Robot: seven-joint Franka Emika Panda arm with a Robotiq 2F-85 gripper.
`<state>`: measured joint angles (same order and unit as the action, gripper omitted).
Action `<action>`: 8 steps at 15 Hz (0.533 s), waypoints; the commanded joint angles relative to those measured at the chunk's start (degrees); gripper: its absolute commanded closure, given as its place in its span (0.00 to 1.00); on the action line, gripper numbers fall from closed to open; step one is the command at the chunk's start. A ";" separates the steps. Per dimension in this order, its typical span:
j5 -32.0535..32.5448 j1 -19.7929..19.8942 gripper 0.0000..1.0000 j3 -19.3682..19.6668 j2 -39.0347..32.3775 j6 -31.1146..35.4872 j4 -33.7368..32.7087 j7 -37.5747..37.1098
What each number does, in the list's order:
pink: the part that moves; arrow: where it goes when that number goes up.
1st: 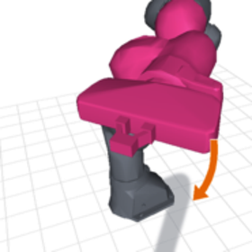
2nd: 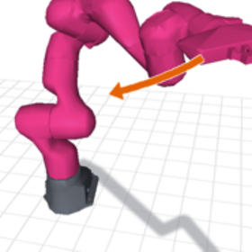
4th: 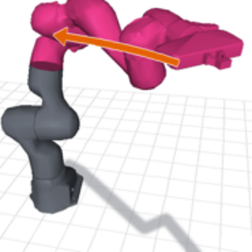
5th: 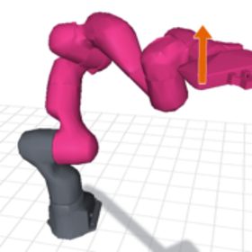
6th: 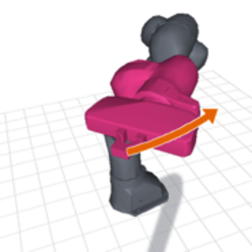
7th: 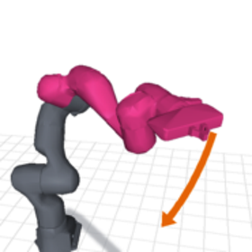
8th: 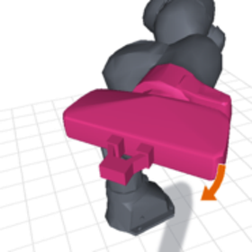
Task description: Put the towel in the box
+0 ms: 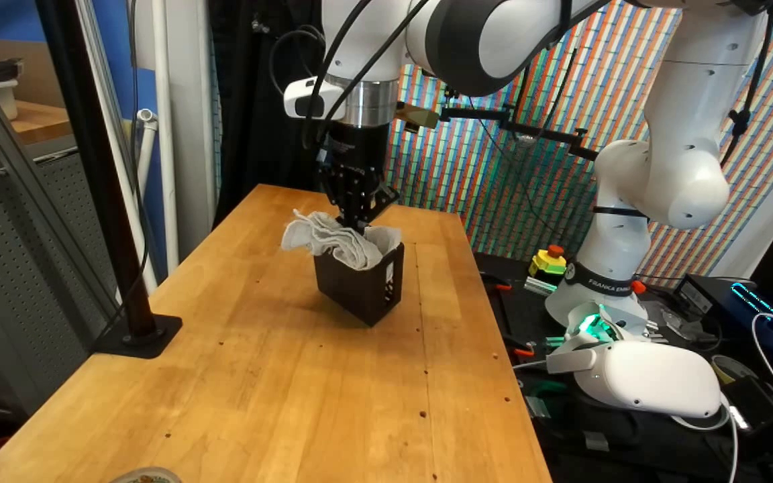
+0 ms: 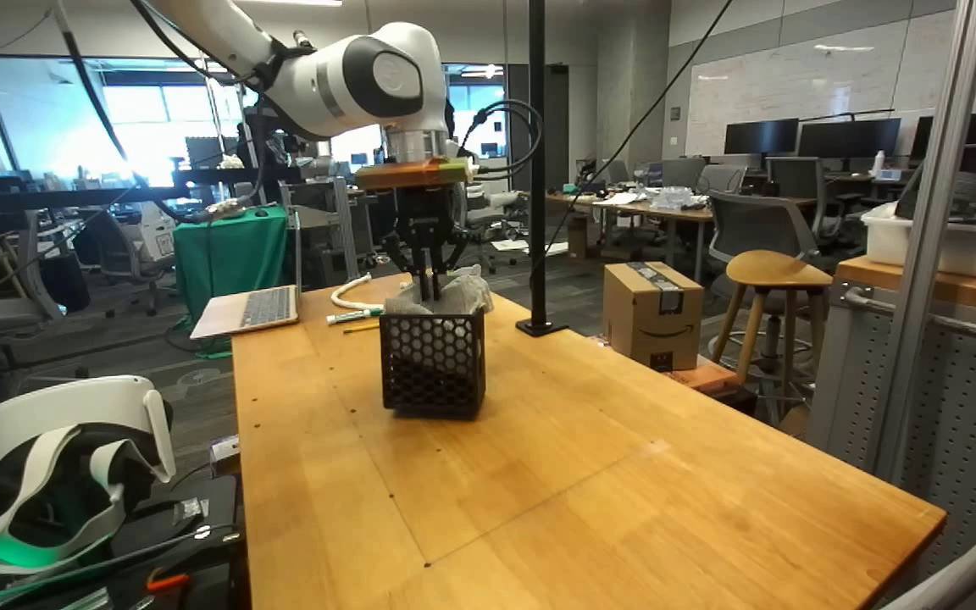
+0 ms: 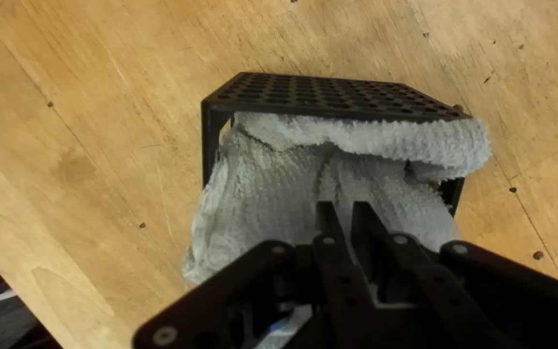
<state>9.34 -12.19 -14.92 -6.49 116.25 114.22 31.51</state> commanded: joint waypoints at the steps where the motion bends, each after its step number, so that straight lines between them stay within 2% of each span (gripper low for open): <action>1: -0.23 -0.67 0.83 -0.11 1.54 0.98 -0.41 -1.02; 8: 1.91 -1.61 0.83 -0.24 4.12 2.03 -2.90 -3.44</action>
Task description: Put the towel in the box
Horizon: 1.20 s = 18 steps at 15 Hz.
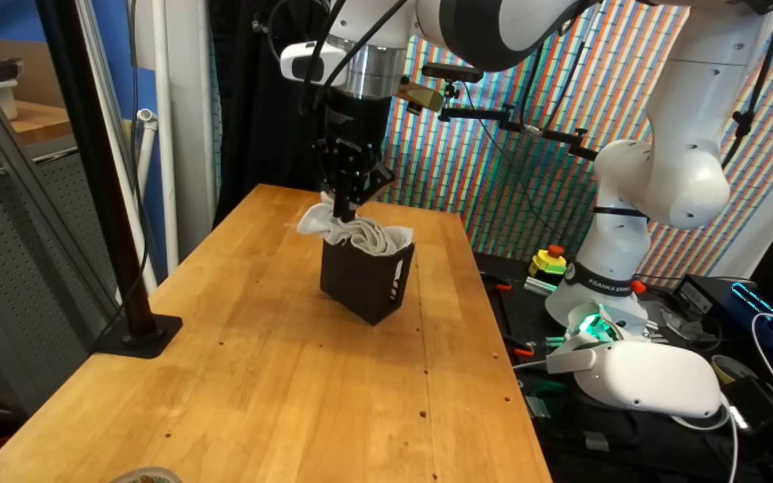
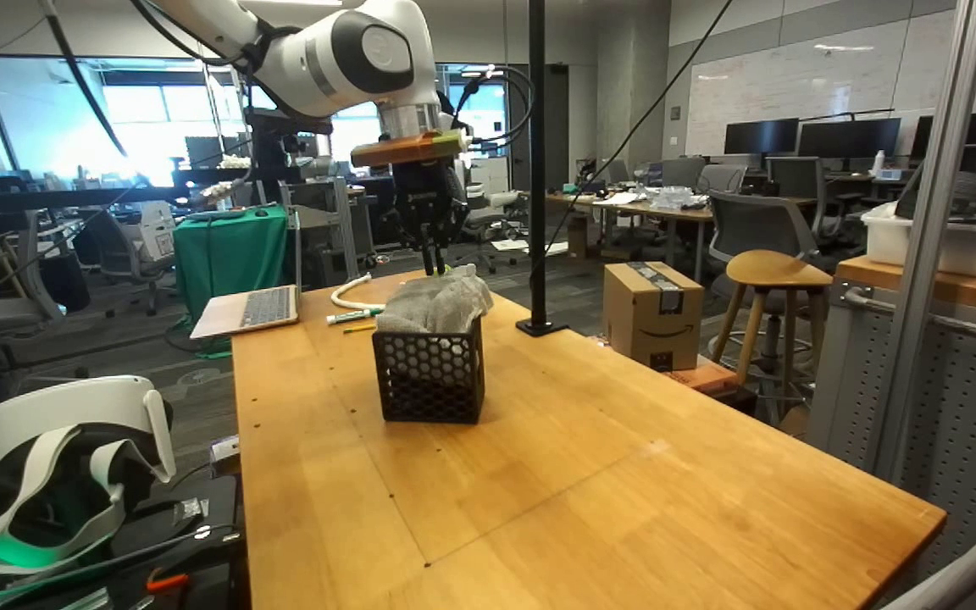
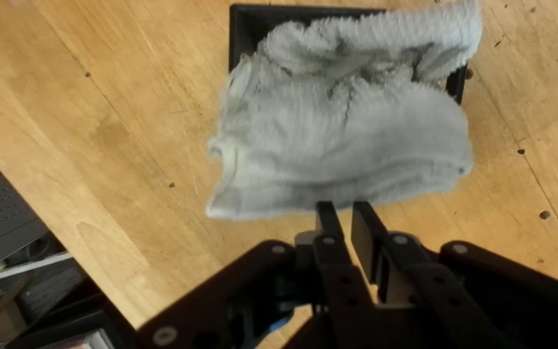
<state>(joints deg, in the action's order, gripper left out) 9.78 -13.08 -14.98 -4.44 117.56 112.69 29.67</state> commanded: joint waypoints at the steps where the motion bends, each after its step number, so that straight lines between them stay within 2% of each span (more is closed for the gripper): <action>1: 2.33 -1.03 0.83 -0.33 2.31 0.77 -1.94 -1.77; 5: 4.43 -2.07 0.83 -0.79 2.55 -0.34 -3.19 -5.62; 8: 8.86 -3.38 0.83 -1.32 3.33 1.74 0.12 -20.15; 12: 12.34 -4.80 0.83 -2.09 2.78 0.27 2.01 -36.84; 18: 18.26 -5.70 0.83 -1.97 2.47 0.07 3.10 -54.51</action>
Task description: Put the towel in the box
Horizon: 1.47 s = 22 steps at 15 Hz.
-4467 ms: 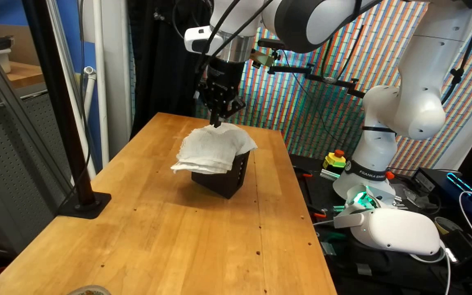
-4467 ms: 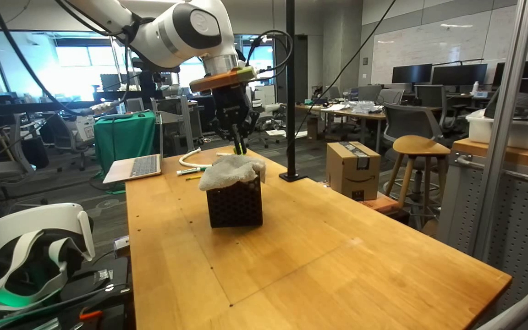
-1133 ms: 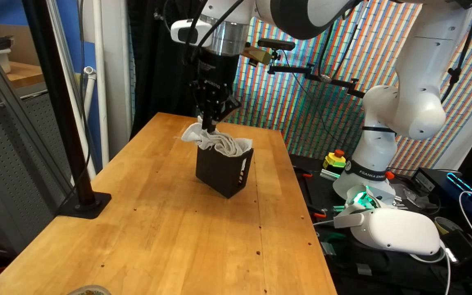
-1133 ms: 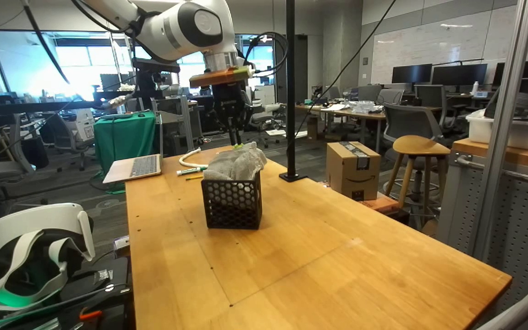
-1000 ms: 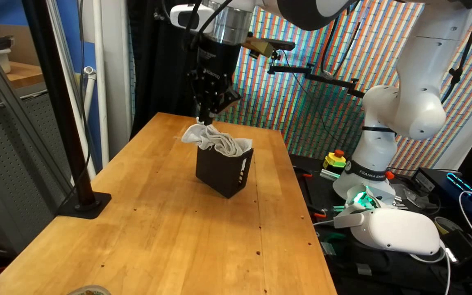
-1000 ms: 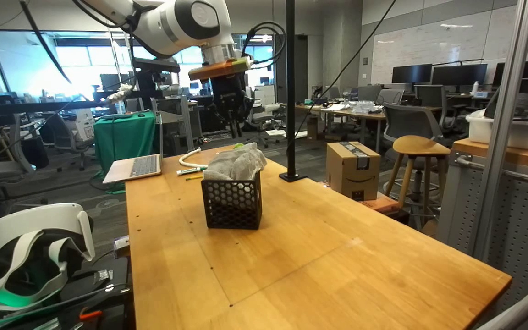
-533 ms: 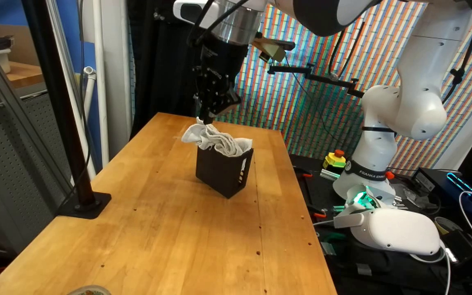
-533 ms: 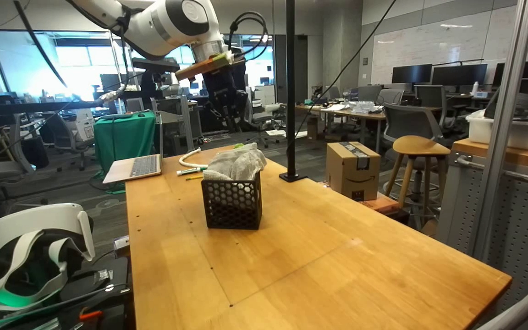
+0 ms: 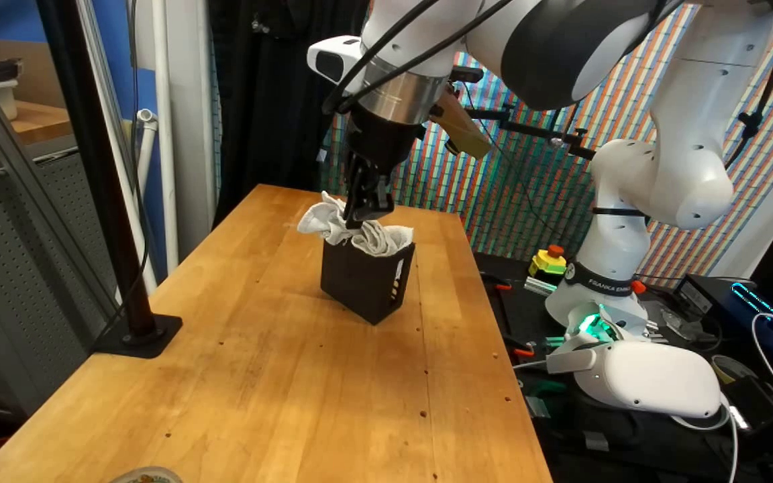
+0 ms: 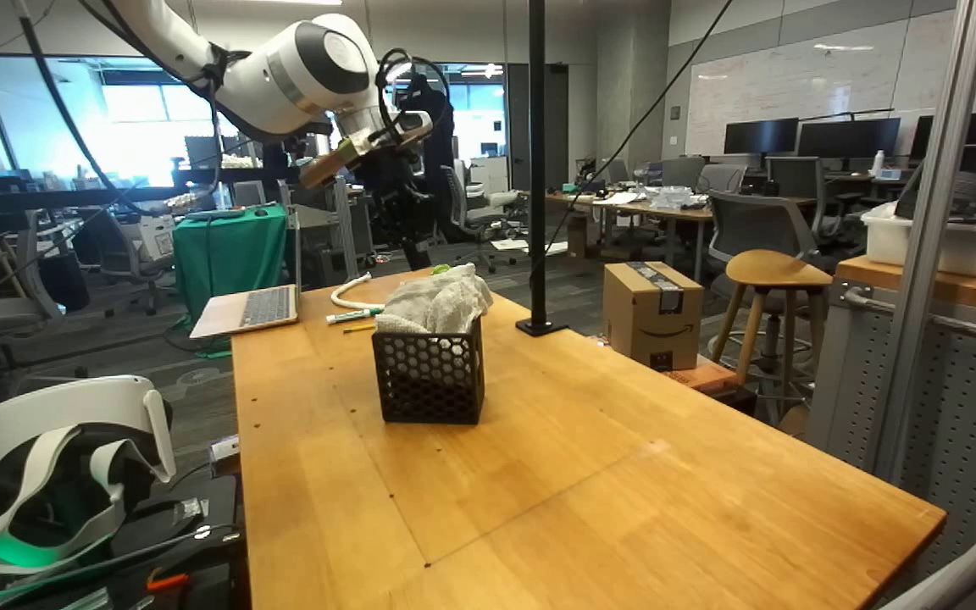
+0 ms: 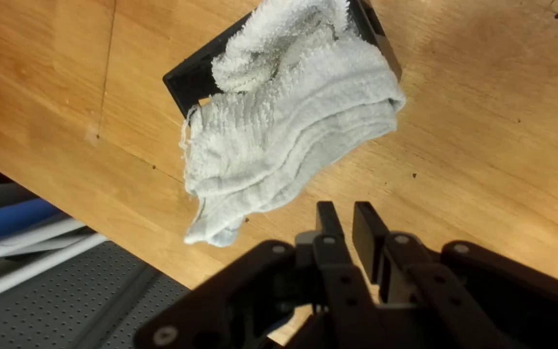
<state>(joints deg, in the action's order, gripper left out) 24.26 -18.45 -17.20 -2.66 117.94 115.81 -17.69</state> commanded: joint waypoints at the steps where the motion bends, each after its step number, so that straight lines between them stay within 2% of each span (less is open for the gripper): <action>1: 4.91 -0.29 0.83 0.32 0.56 -0.62 -0.22 -9.05; 3: 6.58 -0.23 0.81 0.43 0.18 -1.19 -0.60 -11.95; 4: 7.49 -0.29 0.56 0.44 -0.05 -1.59 -0.71 -13.31; 6: 9.18 -0.39 0.53 0.44 -0.48 -2.57 -0.81 -15.52; 7: 9.55 -0.40 0.47 0.44 -0.71 -3.10 -0.84 -16.21; 13: 10.21 -0.50 0.00 0.54 -2.17 -4.94 -0.97 -18.71; 17: 9.90 -0.64 0.00 0.87 -4.18 -6.15 -1.06 -19.26; 18: 9.77 -0.67 0.21 0.98 -4.62 -6.44 -1.11 -19.30; 20: 9.67 -0.74 0.34 1.31 -5.38 -6.79 -1.15 -19.41; 22: 9.57 -0.80 0.51 1.61 -5.85 -6.83 -1.18 -19.45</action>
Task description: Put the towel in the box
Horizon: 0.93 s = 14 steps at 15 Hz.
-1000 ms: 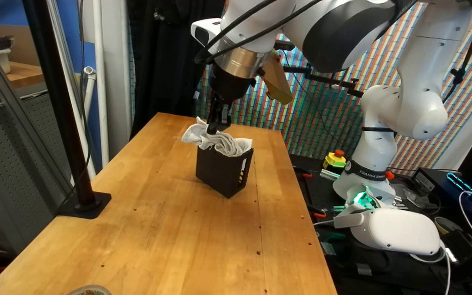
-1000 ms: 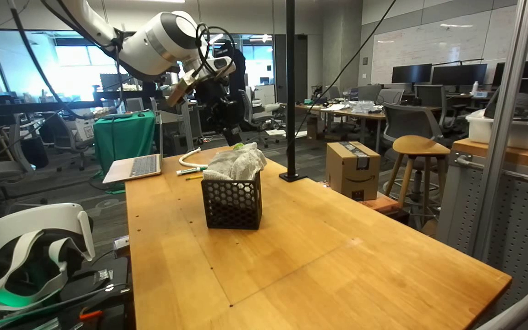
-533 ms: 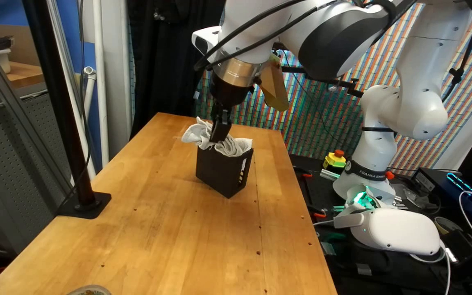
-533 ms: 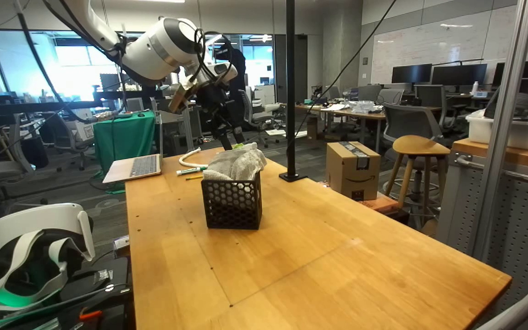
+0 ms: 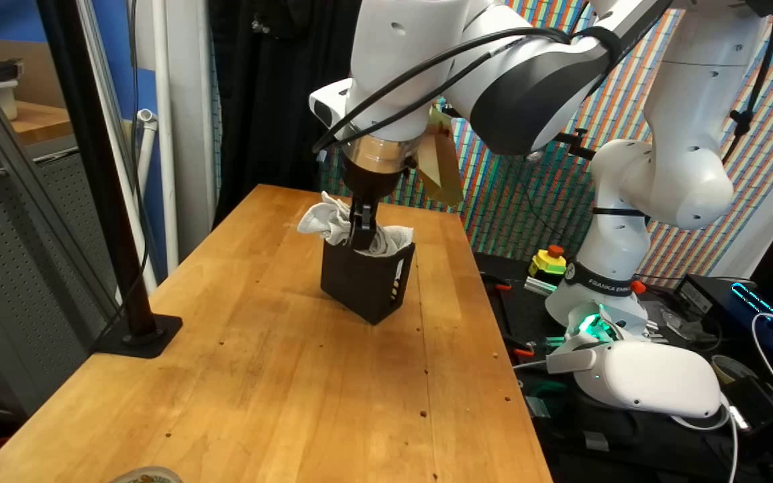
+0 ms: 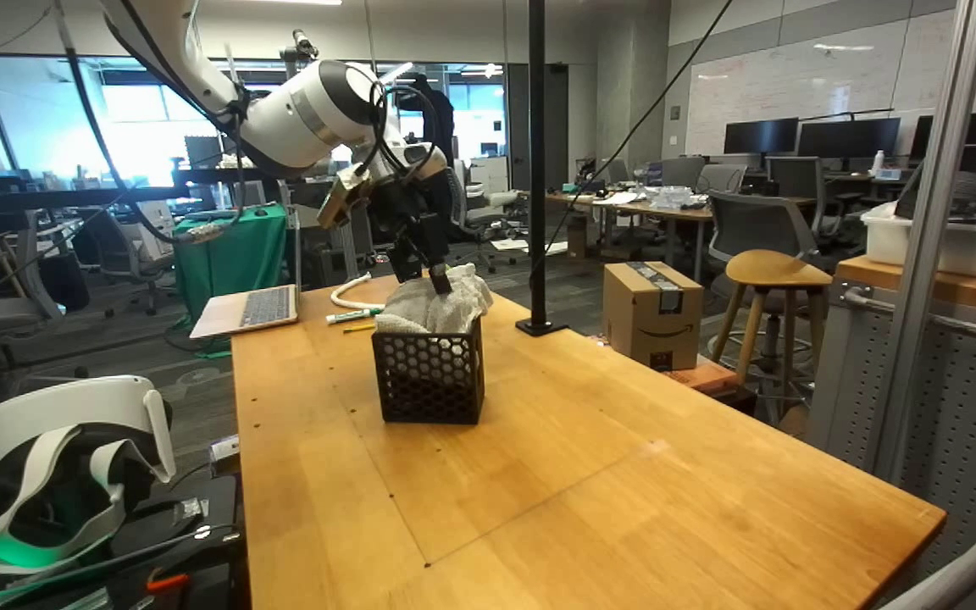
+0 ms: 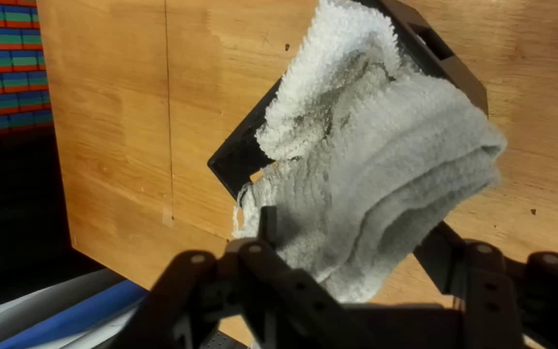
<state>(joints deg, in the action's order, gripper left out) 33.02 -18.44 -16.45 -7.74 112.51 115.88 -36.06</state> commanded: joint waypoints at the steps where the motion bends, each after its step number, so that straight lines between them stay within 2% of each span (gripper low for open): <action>1: 0.81 -0.86 0.60 0.98 -0.87 -1.47 -1.30 -1.14; 4: 1.29 -0.92 0.81 1.20 -0.12 -2.00 -1.59 -0.86; 8: 0.67 -0.17 0.87 1.20 2.80 -4.29 -2.25 4.25; 10: 0.00 0.30 0.82 1.36 3.53 -5.15 -2.52 7.04; 14: -2.95 1.51 0.80 1.78 3.74 -5.68 -2.24 14.59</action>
<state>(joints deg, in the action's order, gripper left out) 32.64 -17.78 -15.13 -4.71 107.91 114.05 -27.80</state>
